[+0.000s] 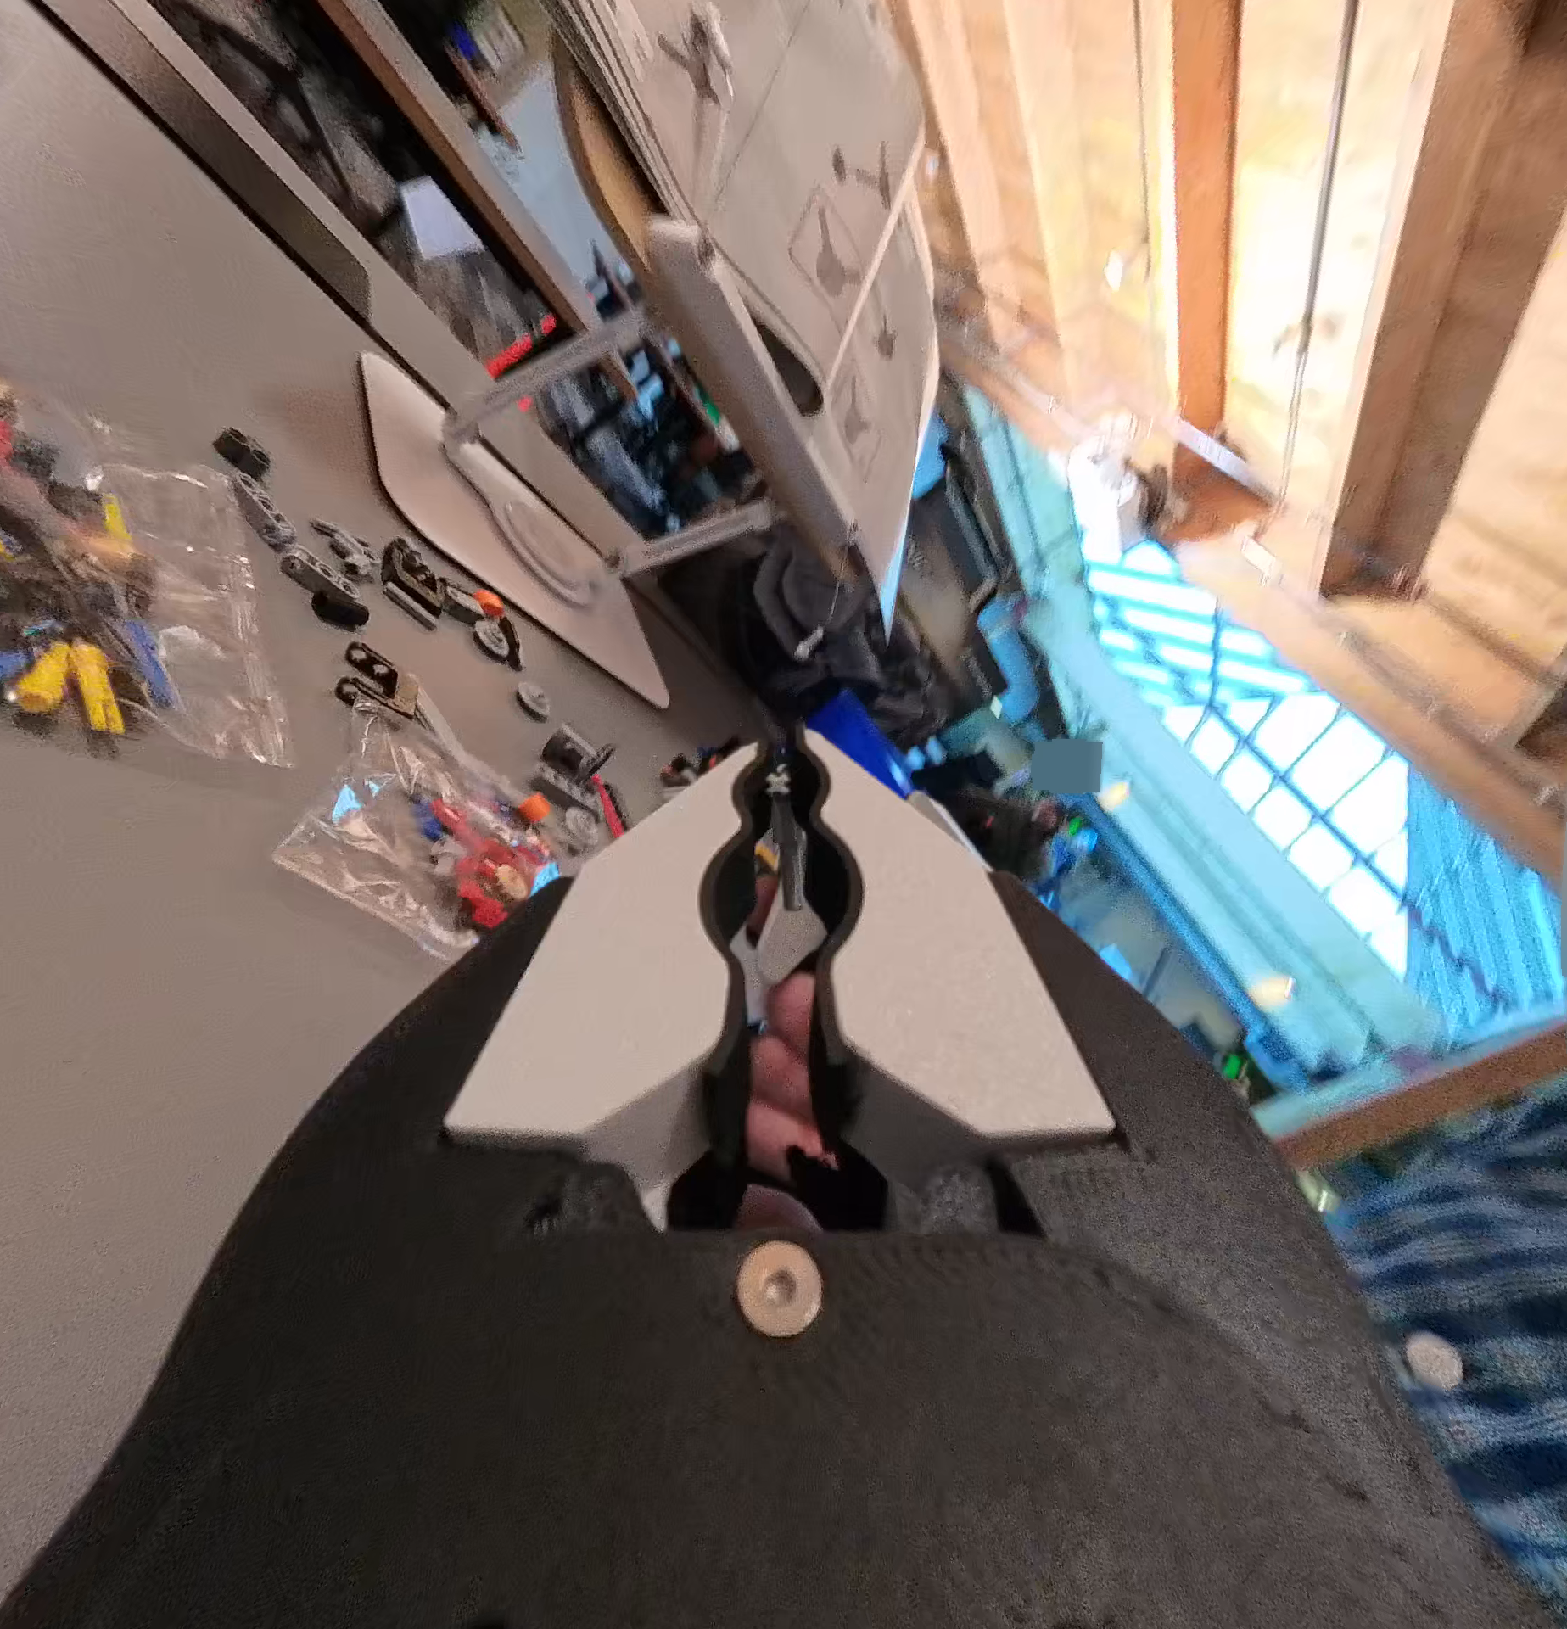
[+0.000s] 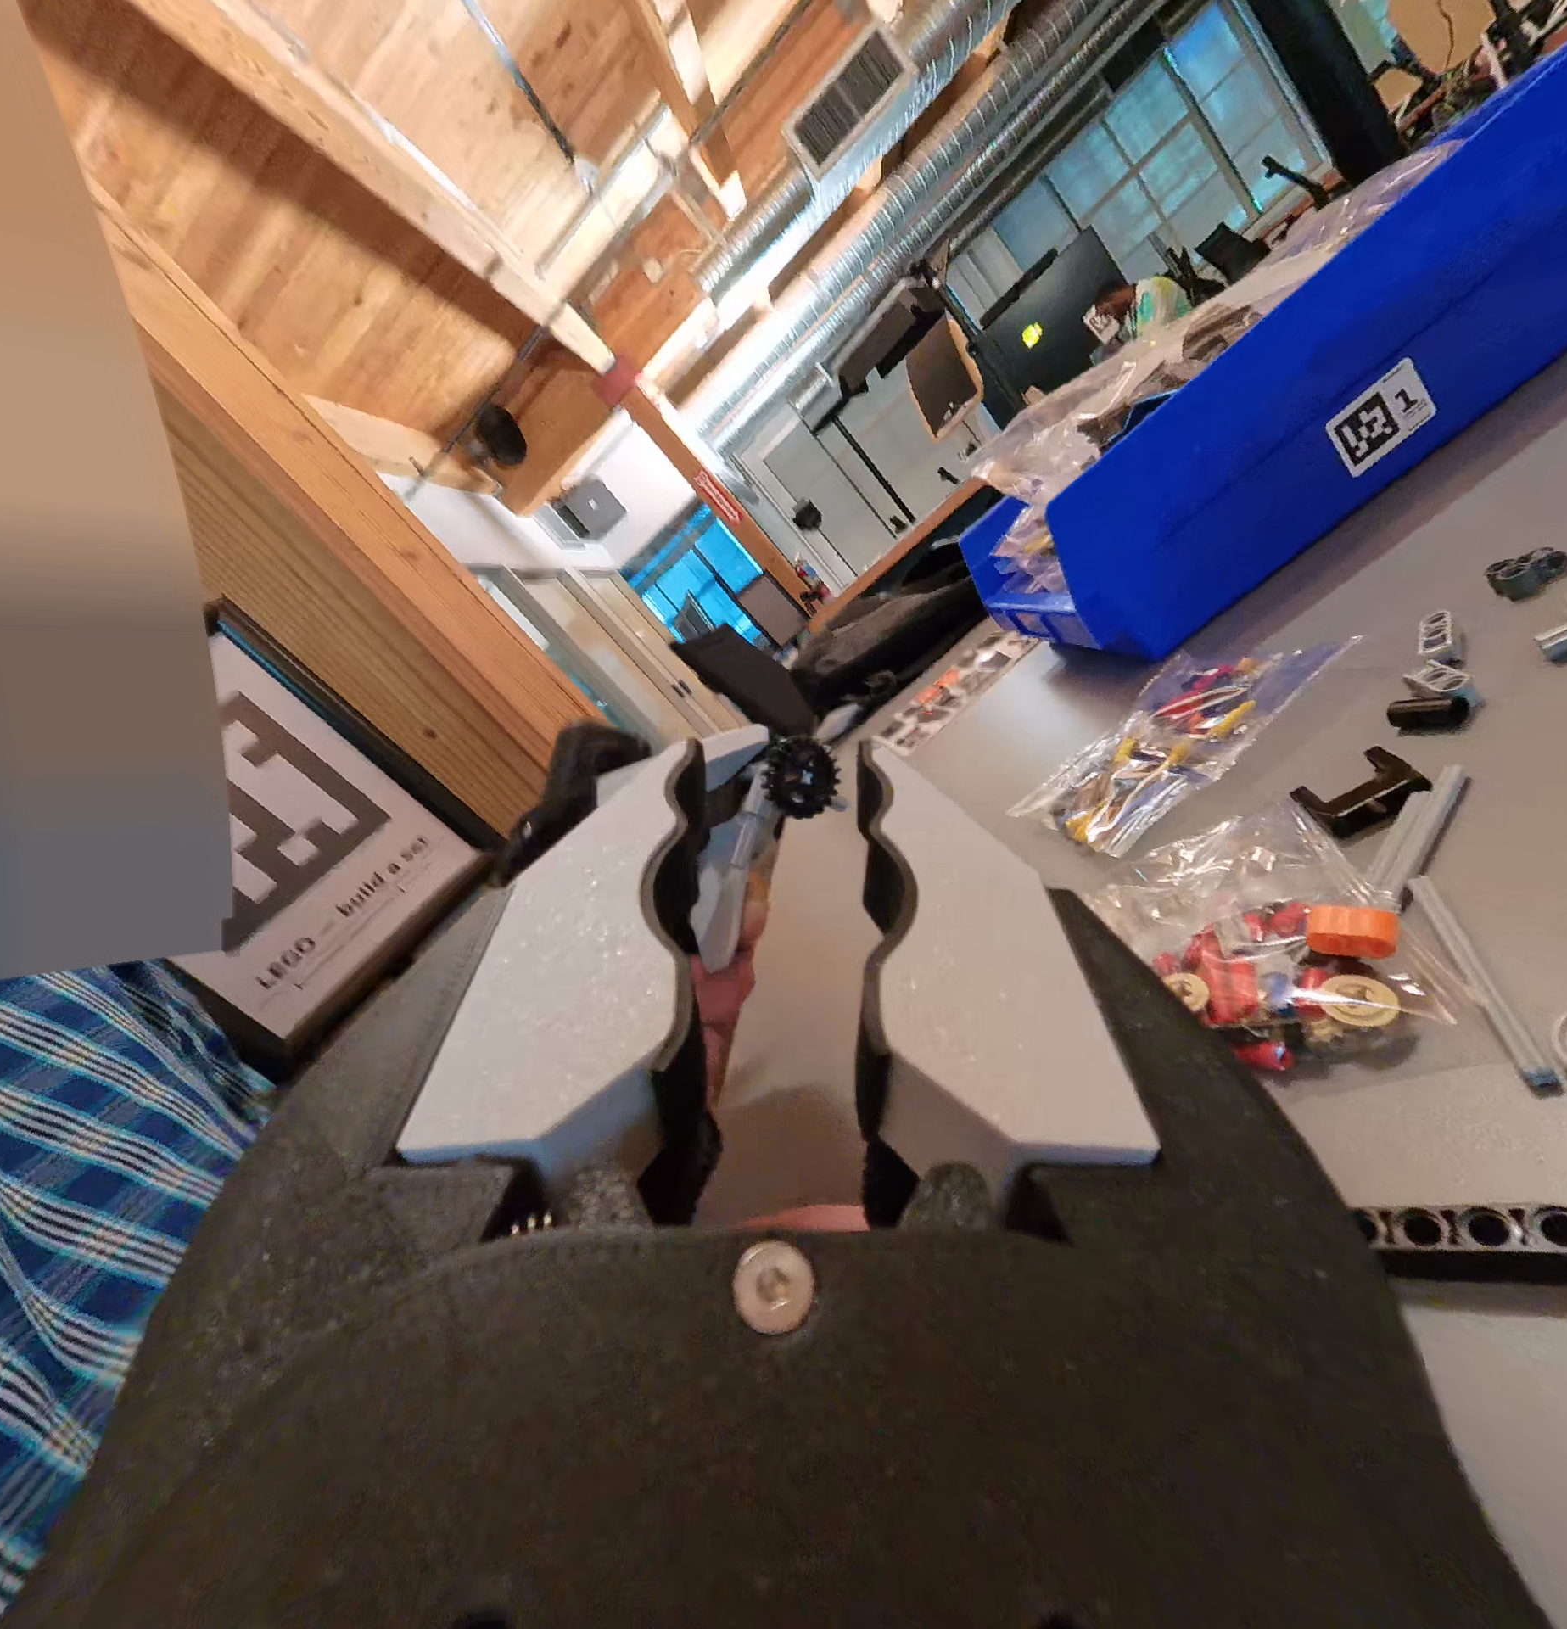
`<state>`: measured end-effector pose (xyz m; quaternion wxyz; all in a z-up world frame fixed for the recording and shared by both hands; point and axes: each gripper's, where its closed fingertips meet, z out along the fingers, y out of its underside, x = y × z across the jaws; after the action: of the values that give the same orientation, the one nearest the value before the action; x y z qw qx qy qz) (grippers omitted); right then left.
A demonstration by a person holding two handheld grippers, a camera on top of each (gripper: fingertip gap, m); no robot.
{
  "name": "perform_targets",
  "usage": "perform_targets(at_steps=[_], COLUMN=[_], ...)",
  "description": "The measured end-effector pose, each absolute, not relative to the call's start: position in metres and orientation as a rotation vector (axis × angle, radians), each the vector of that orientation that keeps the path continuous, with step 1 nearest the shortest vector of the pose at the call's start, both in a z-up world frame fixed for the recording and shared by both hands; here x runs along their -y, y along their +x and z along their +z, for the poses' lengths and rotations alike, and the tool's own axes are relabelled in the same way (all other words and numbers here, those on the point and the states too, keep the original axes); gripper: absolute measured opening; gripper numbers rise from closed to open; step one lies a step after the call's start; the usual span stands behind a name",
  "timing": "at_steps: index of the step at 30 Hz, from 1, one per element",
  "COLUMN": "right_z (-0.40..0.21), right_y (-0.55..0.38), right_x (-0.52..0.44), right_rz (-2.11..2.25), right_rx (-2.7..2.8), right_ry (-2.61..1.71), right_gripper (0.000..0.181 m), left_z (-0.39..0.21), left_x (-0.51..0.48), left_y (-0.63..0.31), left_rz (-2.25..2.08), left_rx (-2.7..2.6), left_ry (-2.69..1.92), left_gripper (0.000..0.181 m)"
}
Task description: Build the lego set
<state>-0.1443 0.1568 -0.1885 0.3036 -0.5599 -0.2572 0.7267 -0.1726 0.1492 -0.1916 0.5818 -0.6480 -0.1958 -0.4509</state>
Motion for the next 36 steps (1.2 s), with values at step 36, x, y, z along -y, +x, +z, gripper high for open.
perform_targets(at_steps=[36], right_z=[-0.287], right_y=[-0.154], right_x=[-0.120], right_rz=[0.909], right_rx=[1.830], right_ry=[-1.502], right_gripper=[0.010], left_z=[-0.285], left_x=[-0.109], left_y=[-0.162], left_rz=[-0.100], left_rx=[-0.762], left_ry=[-2.225], left_gripper=[0.014])
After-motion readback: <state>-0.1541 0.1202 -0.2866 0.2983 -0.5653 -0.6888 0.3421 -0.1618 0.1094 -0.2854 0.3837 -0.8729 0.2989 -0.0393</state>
